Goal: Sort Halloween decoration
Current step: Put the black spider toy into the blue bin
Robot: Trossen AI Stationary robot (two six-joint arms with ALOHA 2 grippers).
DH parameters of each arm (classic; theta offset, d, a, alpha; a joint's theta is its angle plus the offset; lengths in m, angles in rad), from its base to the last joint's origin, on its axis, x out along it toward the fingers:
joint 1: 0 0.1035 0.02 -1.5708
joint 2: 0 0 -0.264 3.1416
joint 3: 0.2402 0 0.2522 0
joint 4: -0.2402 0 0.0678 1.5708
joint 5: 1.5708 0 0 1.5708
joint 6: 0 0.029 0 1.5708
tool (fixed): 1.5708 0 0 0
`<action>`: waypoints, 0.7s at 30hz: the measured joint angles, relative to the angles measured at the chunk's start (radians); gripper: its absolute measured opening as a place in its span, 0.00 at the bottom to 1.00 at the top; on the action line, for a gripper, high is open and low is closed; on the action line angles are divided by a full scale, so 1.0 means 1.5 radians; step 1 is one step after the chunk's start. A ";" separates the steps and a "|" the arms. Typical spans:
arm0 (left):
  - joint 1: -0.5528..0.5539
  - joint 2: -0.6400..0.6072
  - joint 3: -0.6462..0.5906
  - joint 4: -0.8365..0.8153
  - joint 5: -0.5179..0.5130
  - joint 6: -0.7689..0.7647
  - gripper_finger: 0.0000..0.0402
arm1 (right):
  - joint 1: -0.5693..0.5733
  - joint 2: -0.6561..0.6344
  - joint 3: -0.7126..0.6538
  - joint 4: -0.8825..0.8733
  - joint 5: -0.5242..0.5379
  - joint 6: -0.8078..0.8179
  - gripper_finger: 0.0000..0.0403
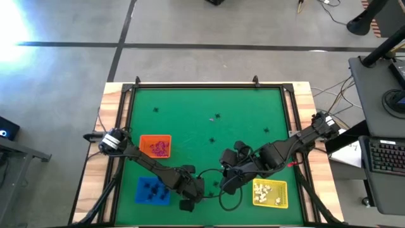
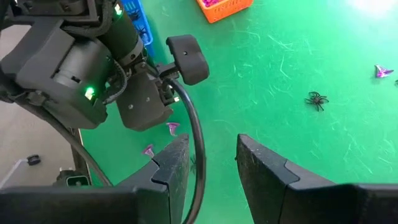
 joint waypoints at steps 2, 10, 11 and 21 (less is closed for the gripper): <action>-0.001 -0.002 0.000 -0.002 0.000 0.000 0.01 | 0.000 0.000 0.000 0.000 0.000 0.000 0.31; -0.006 -0.094 -0.008 -0.075 0.014 -0.040 0.00 | 0.000 -0.016 0.000 0.000 0.000 -0.012 0.31; -0.007 -0.117 -0.005 -0.085 0.014 -0.049 0.00 | 0.000 -0.019 0.000 0.000 0.001 -0.015 0.31; -0.055 -0.295 -0.002 -0.206 -0.002 -0.181 0.00 | 0.000 -0.040 0.000 -0.036 0.035 -0.033 0.31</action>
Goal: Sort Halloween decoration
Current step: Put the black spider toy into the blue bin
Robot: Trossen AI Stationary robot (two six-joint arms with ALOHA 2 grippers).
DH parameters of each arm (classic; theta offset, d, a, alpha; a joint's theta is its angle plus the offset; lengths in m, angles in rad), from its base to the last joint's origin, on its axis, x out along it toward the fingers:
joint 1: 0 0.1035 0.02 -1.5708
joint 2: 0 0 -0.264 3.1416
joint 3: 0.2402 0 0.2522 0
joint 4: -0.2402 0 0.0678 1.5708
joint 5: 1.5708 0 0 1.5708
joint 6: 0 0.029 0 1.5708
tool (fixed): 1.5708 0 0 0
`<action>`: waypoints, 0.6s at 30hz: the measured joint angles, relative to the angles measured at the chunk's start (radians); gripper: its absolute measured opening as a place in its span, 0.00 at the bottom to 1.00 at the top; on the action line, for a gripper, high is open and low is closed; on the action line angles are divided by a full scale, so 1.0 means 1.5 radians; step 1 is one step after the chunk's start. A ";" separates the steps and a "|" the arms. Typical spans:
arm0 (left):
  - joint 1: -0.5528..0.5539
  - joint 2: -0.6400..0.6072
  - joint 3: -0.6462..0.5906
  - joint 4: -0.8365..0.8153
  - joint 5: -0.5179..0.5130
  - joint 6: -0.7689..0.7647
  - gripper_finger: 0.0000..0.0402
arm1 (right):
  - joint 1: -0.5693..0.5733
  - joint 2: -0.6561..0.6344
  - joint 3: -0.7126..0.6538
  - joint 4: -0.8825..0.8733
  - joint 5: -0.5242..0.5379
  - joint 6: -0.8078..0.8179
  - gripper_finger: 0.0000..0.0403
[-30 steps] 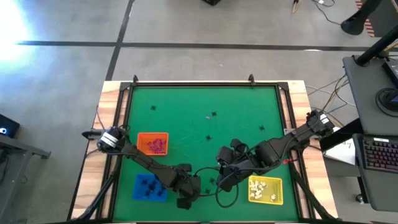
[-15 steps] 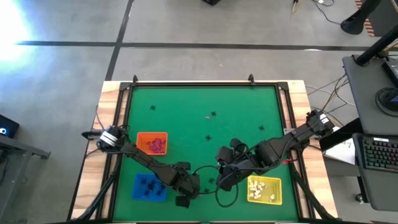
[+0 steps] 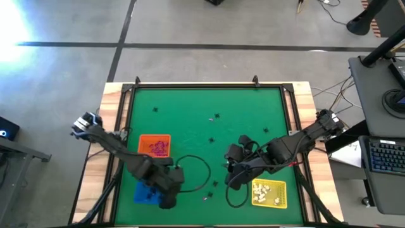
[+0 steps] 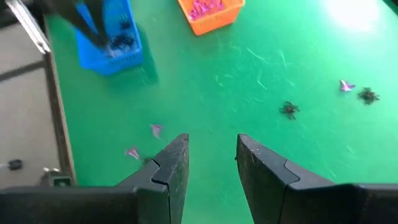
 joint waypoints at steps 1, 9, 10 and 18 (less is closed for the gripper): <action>-0.009 -0.010 -0.001 -0.025 -0.001 -0.013 0.00 | 0.000 0.001 0.000 -0.009 0.000 0.000 0.31; -0.079 -0.049 -0.032 -0.151 -0.018 -0.103 0.00 | 0.000 0.002 -0.003 -0.033 0.000 0.000 0.31; -0.085 -0.049 -0.039 -0.144 -0.016 -0.106 0.00 | 0.000 0.002 -0.003 -0.031 0.000 0.005 0.31; -0.102 -0.050 -0.170 0.014 0.021 -0.113 0.00 | -0.001 0.000 -0.003 -0.024 0.000 0.055 0.31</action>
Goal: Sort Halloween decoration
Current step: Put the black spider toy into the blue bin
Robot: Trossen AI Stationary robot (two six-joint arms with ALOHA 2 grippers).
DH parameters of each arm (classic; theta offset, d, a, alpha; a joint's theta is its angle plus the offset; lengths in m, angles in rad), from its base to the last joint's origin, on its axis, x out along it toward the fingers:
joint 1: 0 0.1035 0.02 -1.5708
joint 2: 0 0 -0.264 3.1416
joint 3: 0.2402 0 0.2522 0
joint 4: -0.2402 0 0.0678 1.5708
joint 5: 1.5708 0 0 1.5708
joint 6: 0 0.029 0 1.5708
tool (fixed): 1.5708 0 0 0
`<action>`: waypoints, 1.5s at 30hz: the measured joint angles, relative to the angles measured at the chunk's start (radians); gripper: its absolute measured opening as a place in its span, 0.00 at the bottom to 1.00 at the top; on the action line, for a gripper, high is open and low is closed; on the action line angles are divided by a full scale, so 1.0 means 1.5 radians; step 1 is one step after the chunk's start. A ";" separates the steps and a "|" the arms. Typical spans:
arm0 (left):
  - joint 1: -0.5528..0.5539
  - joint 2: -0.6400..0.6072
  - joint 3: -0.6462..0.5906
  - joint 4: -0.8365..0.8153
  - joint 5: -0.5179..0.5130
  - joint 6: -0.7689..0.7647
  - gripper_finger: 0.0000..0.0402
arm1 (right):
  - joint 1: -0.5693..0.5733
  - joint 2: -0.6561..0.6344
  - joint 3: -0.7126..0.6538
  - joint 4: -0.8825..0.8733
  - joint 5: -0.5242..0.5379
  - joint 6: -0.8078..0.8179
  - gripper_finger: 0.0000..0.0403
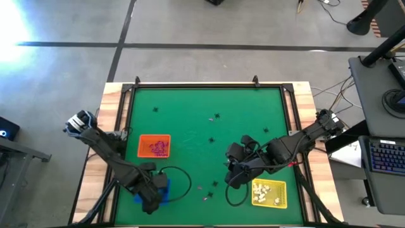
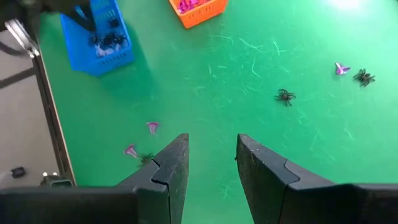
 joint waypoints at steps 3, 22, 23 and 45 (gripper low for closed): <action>0.001 0.000 -0.054 0.046 0.003 -0.009 0.00 | 0.000 0.000 0.000 0.000 0.000 0.019 0.31; 0.001 0.000 -0.101 0.063 0.012 -0.018 0.17 | -0.001 0.000 0.000 0.000 0.001 0.072 0.31; 0.001 0.000 -0.101 0.058 0.012 -0.017 0.18 | -0.001 0.000 0.000 0.000 0.001 0.072 0.31; 0.000 -0.133 0.043 -0.262 -0.163 0.032 0.20 | -0.079 0.005 -0.064 -0.110 0.001 0.145 0.27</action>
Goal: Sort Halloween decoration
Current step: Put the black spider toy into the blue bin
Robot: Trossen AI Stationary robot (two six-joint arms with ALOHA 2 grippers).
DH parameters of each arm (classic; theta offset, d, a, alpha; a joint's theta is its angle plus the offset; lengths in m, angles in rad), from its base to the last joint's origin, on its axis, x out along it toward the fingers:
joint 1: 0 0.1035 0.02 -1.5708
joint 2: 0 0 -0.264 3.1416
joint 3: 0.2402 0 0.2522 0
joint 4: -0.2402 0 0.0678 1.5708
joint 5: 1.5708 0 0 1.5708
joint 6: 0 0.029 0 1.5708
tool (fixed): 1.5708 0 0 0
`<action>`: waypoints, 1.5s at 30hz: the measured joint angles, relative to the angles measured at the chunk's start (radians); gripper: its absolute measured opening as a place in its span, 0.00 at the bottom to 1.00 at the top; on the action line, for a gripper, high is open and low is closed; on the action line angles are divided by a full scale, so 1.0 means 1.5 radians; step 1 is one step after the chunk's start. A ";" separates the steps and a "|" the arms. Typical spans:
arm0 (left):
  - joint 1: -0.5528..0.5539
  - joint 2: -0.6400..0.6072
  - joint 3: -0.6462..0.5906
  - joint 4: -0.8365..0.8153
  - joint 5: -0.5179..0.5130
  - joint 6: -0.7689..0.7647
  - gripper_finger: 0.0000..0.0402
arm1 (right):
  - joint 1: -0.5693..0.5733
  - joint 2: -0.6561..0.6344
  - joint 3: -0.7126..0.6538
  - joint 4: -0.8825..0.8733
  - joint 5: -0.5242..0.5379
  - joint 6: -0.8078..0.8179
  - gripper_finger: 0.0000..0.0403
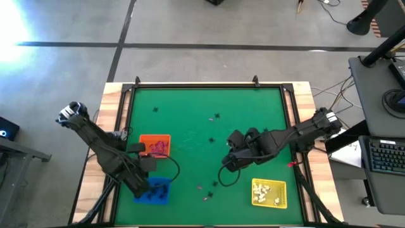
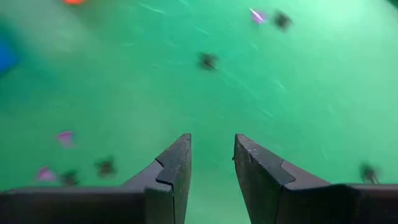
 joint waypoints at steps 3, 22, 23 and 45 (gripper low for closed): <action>0.000 -0.030 -0.006 -0.004 -0.017 -0.001 0.20 | -0.010 0.000 -0.027 -0.011 -0.006 0.053 0.31; 0.000 -0.111 -0.040 -0.088 -0.073 0.009 0.20 | -0.161 0.000 -0.113 0.176 -0.024 0.012 0.46; 0.000 -0.111 -0.040 -0.088 -0.085 0.008 0.20 | -0.166 0.000 -0.115 0.174 -0.026 0.004 0.46; 0.000 -0.127 -0.040 -0.158 -0.130 -0.081 0.20 | -0.213 -0.027 -0.316 0.019 -0.224 -0.046 0.46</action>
